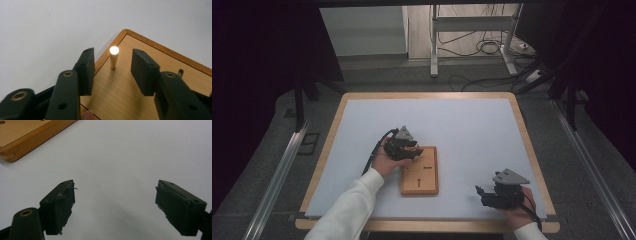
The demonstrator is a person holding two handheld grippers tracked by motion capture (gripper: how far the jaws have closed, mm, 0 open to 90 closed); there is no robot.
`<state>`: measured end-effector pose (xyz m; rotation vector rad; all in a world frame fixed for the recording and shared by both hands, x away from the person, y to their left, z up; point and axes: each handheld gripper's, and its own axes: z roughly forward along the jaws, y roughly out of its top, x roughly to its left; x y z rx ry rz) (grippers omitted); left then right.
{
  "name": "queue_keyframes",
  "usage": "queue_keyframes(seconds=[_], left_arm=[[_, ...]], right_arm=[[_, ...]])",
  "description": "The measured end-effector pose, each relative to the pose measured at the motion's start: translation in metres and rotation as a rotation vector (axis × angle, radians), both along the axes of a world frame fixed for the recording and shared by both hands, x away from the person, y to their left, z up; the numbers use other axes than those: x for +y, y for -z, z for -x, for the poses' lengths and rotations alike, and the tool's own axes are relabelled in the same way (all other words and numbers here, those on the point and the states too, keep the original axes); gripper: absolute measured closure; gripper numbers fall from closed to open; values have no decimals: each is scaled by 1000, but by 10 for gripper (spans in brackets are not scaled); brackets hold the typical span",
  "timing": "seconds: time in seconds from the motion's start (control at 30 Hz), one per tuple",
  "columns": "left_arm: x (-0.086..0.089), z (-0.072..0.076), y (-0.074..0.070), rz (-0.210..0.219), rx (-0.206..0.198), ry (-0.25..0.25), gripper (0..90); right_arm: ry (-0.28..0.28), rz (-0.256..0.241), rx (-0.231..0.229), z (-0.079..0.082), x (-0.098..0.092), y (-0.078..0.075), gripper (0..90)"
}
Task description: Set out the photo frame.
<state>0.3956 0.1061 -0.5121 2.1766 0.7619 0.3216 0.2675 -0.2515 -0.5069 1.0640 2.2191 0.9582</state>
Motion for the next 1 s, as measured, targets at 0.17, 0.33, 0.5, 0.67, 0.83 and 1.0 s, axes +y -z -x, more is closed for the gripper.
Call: queue_keyframes(seconds=[0.17,0.33,0.5,0.67,0.83,1.0], left_arm=[[-1,-2,3,4,11,9,591],[-2,-4,4,14,6,10,642],[-4,-7,6,19,12,18,713],[-6,-9,9,29,19,24,771],[-7,-11,11,29,24,26,811],[-7,-13,11,47,44,26,837]], right_arm=[[1,1,1,0,0,1,164],[0,2,1,0,0,1,164],[-2,-2,4,0,0,0,164],[-15,-10,-1,1,2,-1,157],[-33,-6,3,2,4,-1,149],[-45,-6,5,2,6,-1,147]])
